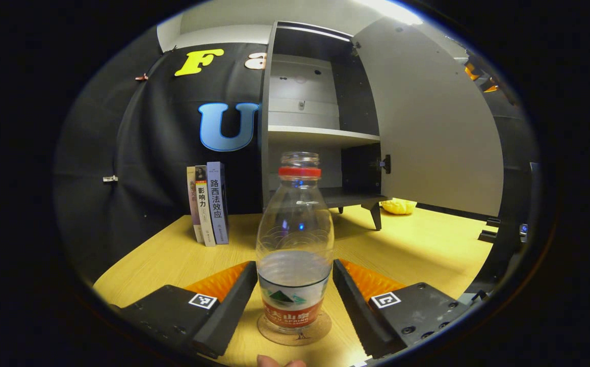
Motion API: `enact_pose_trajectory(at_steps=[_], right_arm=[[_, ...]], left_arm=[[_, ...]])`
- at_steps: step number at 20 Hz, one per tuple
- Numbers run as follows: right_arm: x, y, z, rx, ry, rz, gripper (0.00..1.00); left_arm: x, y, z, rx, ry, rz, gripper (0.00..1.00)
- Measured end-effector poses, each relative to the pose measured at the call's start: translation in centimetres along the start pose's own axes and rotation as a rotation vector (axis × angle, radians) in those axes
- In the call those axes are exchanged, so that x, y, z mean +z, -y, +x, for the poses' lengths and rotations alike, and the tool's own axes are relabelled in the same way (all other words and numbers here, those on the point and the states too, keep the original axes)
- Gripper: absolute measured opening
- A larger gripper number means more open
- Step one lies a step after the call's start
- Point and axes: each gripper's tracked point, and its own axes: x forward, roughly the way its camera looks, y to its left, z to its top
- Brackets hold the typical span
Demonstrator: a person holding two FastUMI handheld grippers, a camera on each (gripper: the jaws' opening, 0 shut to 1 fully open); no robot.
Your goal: Open the cabinet door with the right hand, grasp the bottle in the cabinet with the left hand and place it on the coaster, then close the cabinet door with the right hand.
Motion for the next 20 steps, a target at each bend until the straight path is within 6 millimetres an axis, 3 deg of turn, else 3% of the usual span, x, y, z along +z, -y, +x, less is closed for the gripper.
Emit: enact_pose_trajectory(at_steps=[4,7,13,20], right_arm=[[-0.6,0.4,0.1,0.009,-0.013,0.017,0.98],[-0.7,0.6,0.3,0.019,-0.016,0.024,0.98],[-0.8,0.4,0.8,0.077,-0.014,0.032,0.97],[-0.9,-0.8,1.4,0.152,-0.018,0.042,0.98]], left_arm=[[1.4,-0.3,-0.1,0.030,0.000,0.013,0.94],[3.8,-0.5,-0.5,0.047,0.016,0.017,0.93],[11.1,-0.8,-2.0,0.088,0.062,0.026,0.93],[21.6,1.0,-4.1,0.078,0.095,-0.016,0.92]])
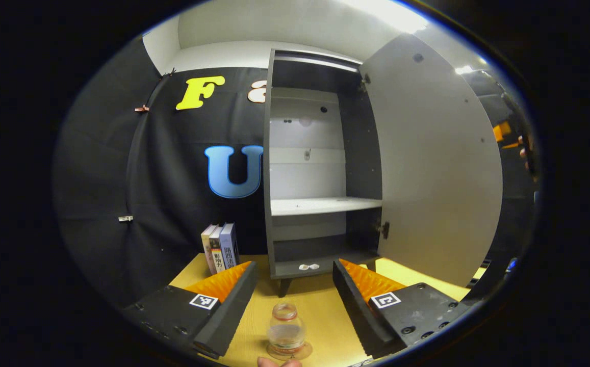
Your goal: Open the cabinet door with the right hand, grasp the bottle in the cabinet with the left hand and place it on the coaster, then close the cabinet door with the right hand.
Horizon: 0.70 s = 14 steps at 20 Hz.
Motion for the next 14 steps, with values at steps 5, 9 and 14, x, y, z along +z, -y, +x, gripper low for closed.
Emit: enact_pose_trajectory(at_steps=[5,9,14], right_arm=[[0.4,-1.7,0.5,0.059,0.016,-0.024,0.98],[0.7,-2.7,0.2,0.085,0.029,-0.037,0.98],[1.4,-4.6,-0.3,0.145,0.034,-0.025,0.98]], left_arm=[[8.2,-0.6,-0.7,0.057,0.014,-0.102,0.94],[14.3,-2.0,-1.3,0.124,0.073,-0.065,0.95],[16.4,-2.5,-1.6,0.119,0.061,-0.149,0.95]])
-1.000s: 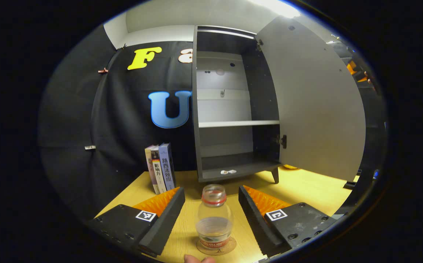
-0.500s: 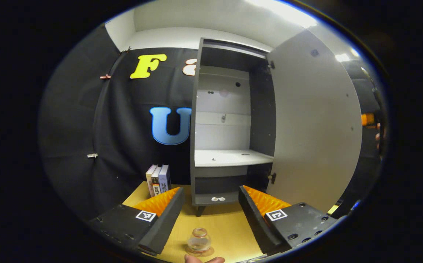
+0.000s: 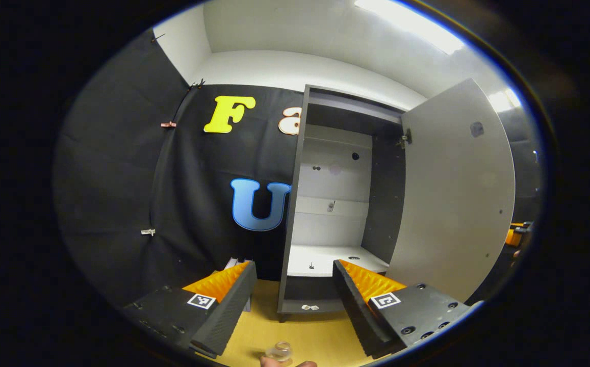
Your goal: Open the cabinet door with the right hand, grasp the bottle in the cabinet with the left hand and place it on the coaster, then close the cabinet door with the right hand.
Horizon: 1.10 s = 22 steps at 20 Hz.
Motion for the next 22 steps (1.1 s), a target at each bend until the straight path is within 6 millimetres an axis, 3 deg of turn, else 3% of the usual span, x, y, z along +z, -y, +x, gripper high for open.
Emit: enact_pose_trajectory(at_steps=[13,17,22], right_arm=[[-0.5,-2.0,-0.8,-0.001,-0.020,0.057,0.96],[-0.8,-4.1,-1.4,0.028,-0.028,0.092,0.97],[-0.8,-8.2,-2.5,0.104,-0.028,0.095,0.97]], left_arm=[[-1.1,-1.8,-1.1,0.004,-0.029,0.065,0.95],[-1.5,-1.9,-1.7,-0.007,-0.034,0.087,0.97],[-1.3,-1.5,-2.1,-0.022,-0.024,0.095,0.95]])
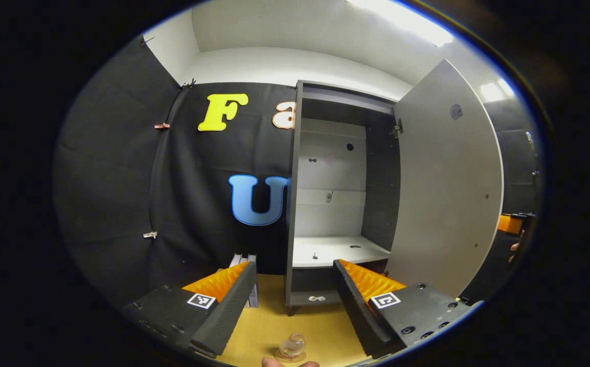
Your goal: Open the cabinet door with the right hand, grasp the bottle in the cabinet with the left hand and place it on the coaster, then close the cabinet door with the right hand.
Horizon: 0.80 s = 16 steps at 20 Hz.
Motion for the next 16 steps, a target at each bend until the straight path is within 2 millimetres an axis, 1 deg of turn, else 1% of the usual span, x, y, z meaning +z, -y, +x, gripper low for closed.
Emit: enact_pose_trajectory(at_steps=[1,4,9,10,12,14,16], right_arm=[[-0.1,-1.0,0.0,0.021,-0.001,0.005,0.97],[-0.9,-5.0,0.3,0.107,-0.018,0.011,0.96],[-1.7,-10.7,1.2,0.220,-0.037,0.004,0.97],[-2.0,-11.9,1.4,0.250,-0.047,0.006,0.97],[-2.6,-14.0,1.2,0.314,-0.073,0.011,0.97],[-2.7,-14.5,1.0,0.336,-0.079,0.018,0.98],[-2.9,-14.7,1.0,0.342,-0.080,0.016,0.98]], left_arm=[[0.1,0.0,0.0,-0.002,0.002,0.003,0.95],[0.1,0.1,-0.3,-0.001,0.003,0.020,0.95],[0.3,0.1,-0.8,0.007,0.011,0.037,0.95],[0.2,0.1,-0.9,0.010,0.009,0.038,0.92],[0.3,0.0,-1.0,0.018,0.009,0.038,0.92],[0.5,0.0,-1.0,0.022,0.016,0.039,0.92],[0.7,0.0,-1.1,0.026,0.022,0.048,0.92]])
